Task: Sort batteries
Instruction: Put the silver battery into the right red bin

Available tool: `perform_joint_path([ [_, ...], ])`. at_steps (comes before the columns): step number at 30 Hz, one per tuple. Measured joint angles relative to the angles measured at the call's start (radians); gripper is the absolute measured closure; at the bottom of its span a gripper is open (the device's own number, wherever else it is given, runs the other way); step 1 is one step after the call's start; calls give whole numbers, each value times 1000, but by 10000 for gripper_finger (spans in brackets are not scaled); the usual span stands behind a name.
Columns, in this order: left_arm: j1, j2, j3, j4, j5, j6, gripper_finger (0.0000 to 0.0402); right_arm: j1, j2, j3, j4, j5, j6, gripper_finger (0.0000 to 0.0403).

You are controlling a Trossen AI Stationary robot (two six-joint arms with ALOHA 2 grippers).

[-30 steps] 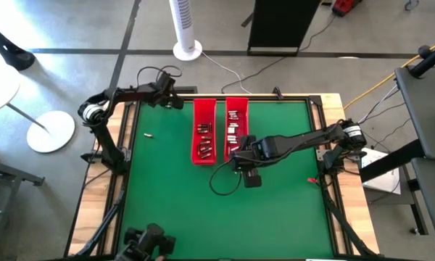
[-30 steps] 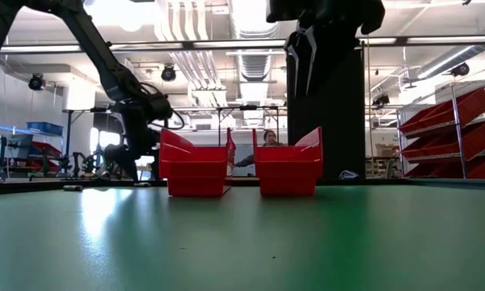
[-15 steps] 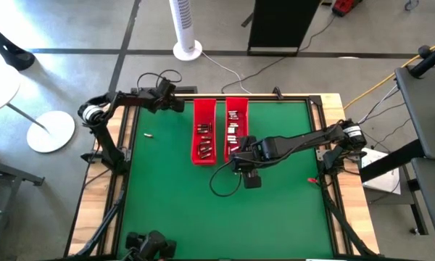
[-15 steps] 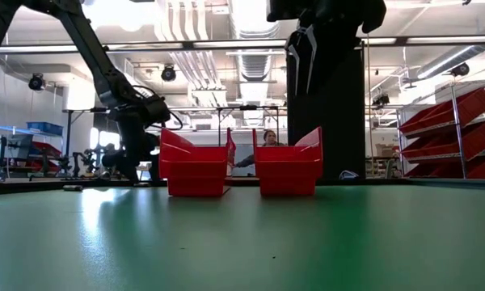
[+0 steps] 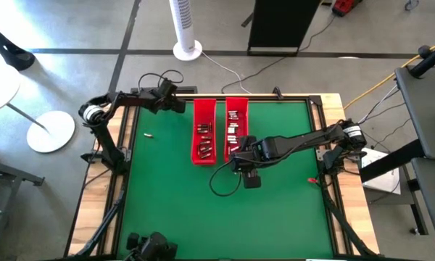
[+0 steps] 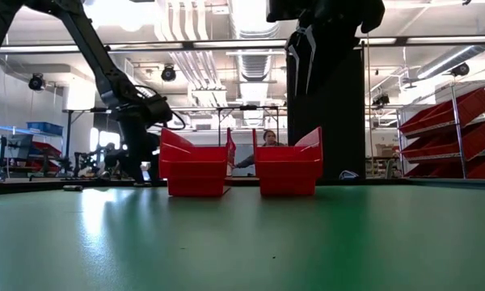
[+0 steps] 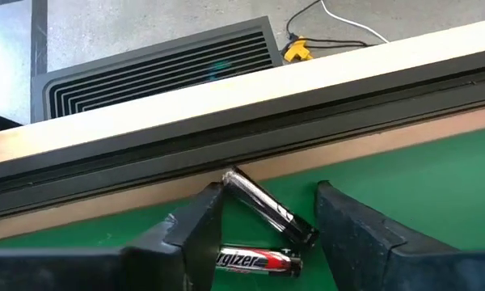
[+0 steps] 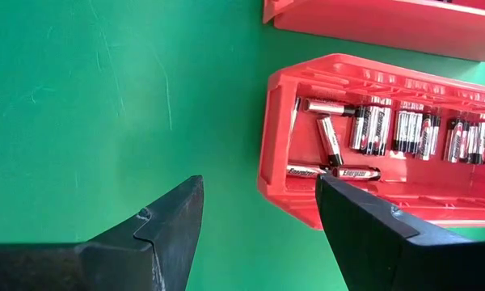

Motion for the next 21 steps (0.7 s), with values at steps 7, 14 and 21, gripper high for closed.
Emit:
perform_joint_path([
  [7,-29,-7,-1,-23,-11,10,249,1,0,0,-3,0,11,170],
  [14,-42,-45,-5,-89,5,12,249,3,0,0,-6,0,15,170],
  [21,-47,-60,-6,-114,23,11,249,3,0,0,-12,0,15,170],
])
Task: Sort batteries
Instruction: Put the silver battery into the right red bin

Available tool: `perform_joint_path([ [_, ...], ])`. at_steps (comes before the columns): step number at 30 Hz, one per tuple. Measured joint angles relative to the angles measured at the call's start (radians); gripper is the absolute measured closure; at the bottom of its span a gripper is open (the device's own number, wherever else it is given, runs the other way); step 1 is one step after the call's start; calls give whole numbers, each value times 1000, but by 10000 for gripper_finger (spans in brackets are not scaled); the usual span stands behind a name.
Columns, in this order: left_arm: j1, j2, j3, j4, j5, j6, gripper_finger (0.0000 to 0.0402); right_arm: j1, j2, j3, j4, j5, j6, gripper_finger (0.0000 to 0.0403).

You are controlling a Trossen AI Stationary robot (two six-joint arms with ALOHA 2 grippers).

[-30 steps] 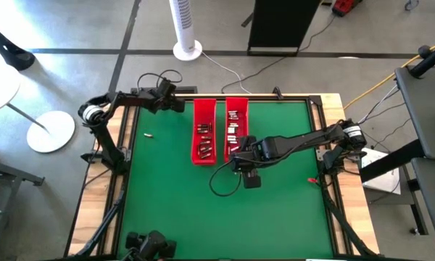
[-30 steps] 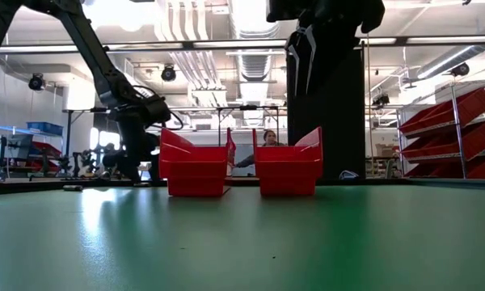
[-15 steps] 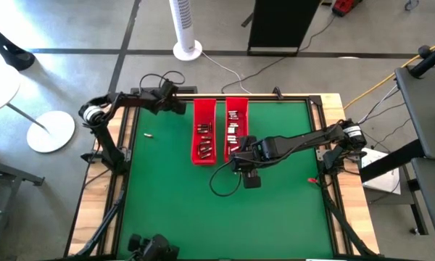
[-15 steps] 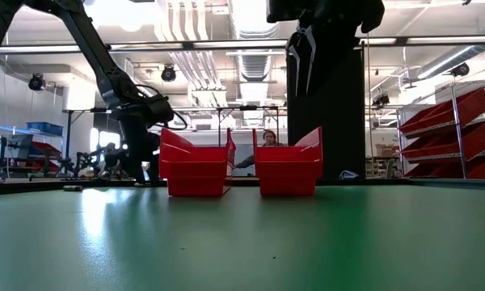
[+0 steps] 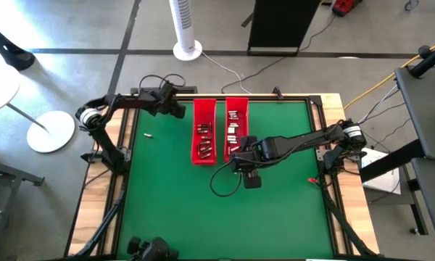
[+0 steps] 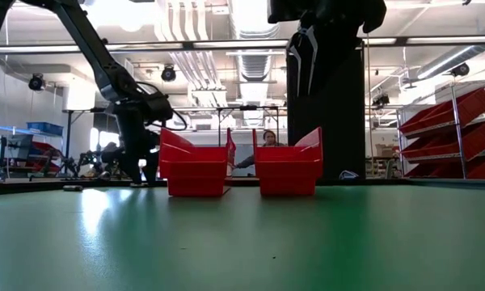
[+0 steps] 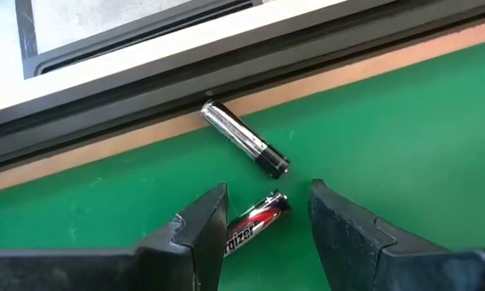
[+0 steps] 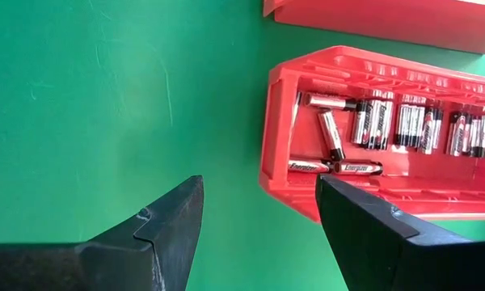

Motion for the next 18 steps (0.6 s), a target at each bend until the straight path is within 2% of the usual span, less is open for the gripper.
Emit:
perform_joint_path([
  [13,-39,-4,4,-53,-11,5,251,2,0,0,-8,0,21,170],
  [18,-42,-4,3,-71,-1,7,288,11,0,0,-9,0,23,170],
])
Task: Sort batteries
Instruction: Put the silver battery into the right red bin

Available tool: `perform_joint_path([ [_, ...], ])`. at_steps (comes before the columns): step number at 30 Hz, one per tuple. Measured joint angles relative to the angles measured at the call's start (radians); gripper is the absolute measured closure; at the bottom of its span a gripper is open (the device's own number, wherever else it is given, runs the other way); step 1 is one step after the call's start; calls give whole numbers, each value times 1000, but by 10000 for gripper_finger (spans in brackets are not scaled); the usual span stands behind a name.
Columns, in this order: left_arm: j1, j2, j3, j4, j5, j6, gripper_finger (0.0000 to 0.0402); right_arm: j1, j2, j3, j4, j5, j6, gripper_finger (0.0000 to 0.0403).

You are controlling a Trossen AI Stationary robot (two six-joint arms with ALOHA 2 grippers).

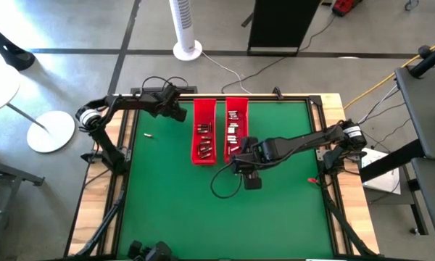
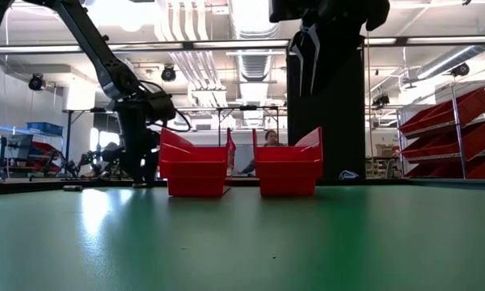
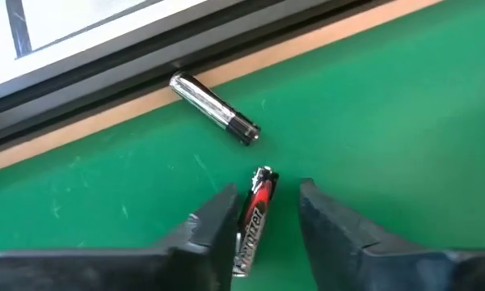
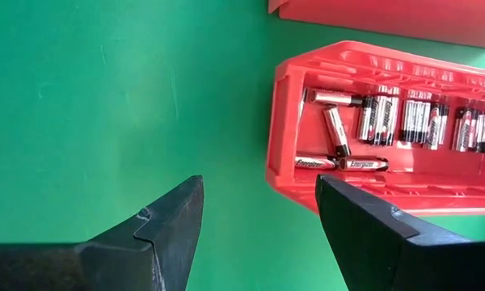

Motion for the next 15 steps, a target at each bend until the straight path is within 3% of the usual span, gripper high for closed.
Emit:
perform_joint_path([
  [8,-34,-3,-44,35,-10,-1,385,27,0,0,-13,0,33,170],
  [15,-95,-30,-109,88,-54,-38,385,82,0,0,-33,4,65,172],
])
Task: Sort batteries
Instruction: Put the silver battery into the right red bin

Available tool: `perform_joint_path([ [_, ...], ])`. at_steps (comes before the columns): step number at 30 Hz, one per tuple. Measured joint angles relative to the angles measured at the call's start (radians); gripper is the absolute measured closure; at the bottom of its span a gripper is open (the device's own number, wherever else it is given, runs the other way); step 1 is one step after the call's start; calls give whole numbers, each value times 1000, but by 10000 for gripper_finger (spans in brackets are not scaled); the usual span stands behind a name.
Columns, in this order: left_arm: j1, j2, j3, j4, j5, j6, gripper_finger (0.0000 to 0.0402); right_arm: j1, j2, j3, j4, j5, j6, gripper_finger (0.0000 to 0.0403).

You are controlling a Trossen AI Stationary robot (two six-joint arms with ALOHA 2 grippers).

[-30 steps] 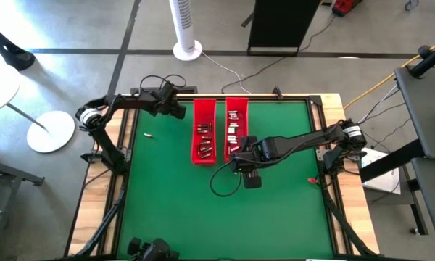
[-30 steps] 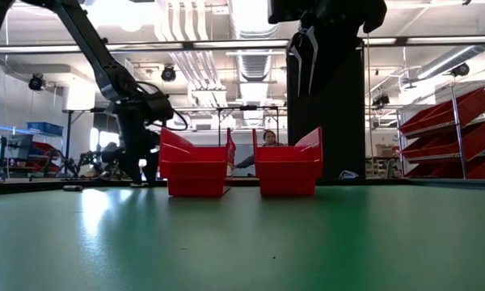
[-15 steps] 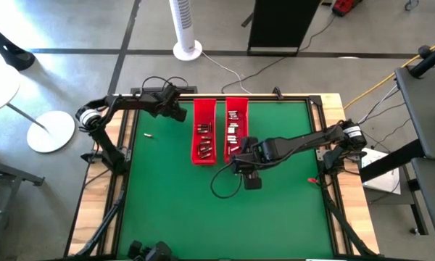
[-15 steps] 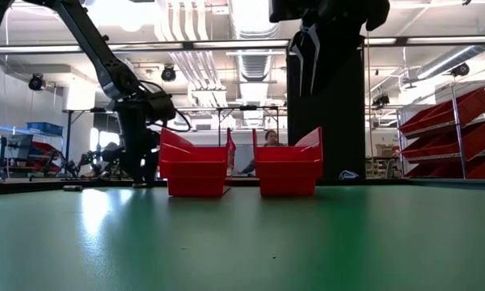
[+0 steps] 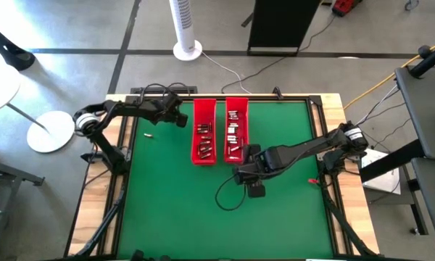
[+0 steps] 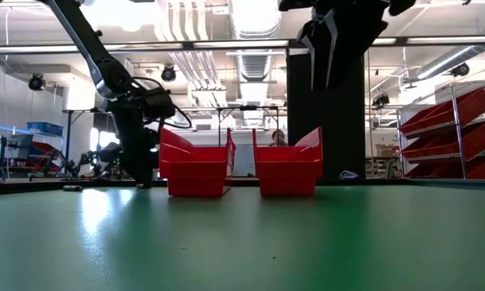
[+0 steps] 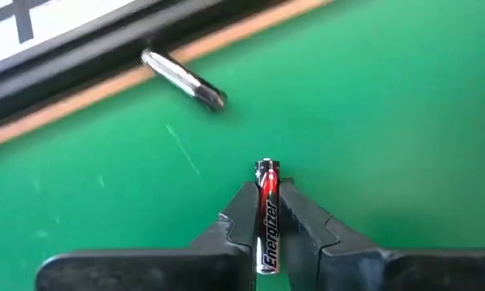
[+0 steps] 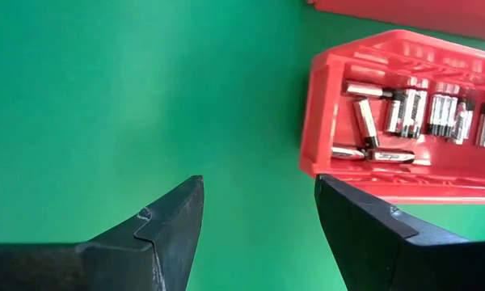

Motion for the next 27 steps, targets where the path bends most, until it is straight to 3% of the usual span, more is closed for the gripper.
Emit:
perform_joint_path([
  [11,-106,-200,-136,-34,38,-84,387,98,-47,0,-12,74,66,183],
  [20,-246,-426,-275,26,51,-182,388,160,-147,-1,-1,227,83,183],
  [27,-386,-550,-284,35,40,-228,388,159,-166,-61,147,244,47,184],
])
